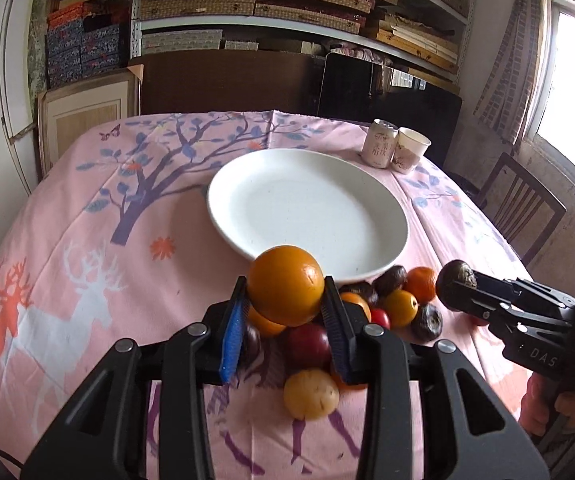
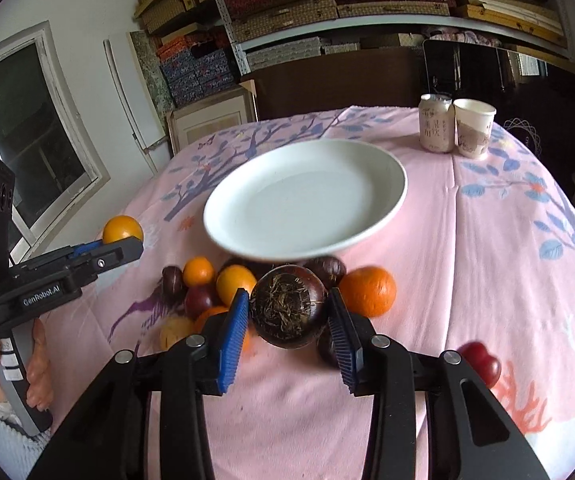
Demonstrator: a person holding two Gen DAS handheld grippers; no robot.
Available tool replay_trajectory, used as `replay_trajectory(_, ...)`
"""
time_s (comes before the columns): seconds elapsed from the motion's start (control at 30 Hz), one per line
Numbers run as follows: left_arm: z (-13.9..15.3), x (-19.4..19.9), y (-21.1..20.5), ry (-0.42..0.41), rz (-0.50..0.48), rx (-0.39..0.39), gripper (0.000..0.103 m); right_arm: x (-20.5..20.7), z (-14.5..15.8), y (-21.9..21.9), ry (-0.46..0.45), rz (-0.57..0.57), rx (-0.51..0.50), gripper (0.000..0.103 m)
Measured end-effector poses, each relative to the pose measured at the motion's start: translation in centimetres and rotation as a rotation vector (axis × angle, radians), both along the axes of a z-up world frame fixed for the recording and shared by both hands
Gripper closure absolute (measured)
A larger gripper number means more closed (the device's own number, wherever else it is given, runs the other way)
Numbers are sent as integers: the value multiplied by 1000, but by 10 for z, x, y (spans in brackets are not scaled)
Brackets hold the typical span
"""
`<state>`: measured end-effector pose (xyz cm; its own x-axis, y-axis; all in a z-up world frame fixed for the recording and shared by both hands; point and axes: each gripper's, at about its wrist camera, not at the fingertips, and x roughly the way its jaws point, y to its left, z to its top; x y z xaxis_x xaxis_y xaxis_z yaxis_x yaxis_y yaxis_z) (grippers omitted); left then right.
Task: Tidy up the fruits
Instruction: 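Grasp a small orange with the left gripper while the right grasps a dark passion fruit, then lower both held fruits onto the white plate and open both grippers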
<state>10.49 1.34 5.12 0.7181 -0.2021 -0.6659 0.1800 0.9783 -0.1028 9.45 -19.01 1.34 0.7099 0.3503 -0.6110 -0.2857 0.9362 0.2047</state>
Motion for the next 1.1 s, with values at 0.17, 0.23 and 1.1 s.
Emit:
replay_trajectory(0.17,-13,48,-20,12,16,51,67,61,-6,2,27,-43,52,62)
replay_trajectory(0.23,-22,64,-23,32,16,47,67,76,-18,-2,30,-59,102,61)
replay_trajectory(1.1,-40,16,29,-6,114,16,19,30,-29,-58,-58,-225,192,20)
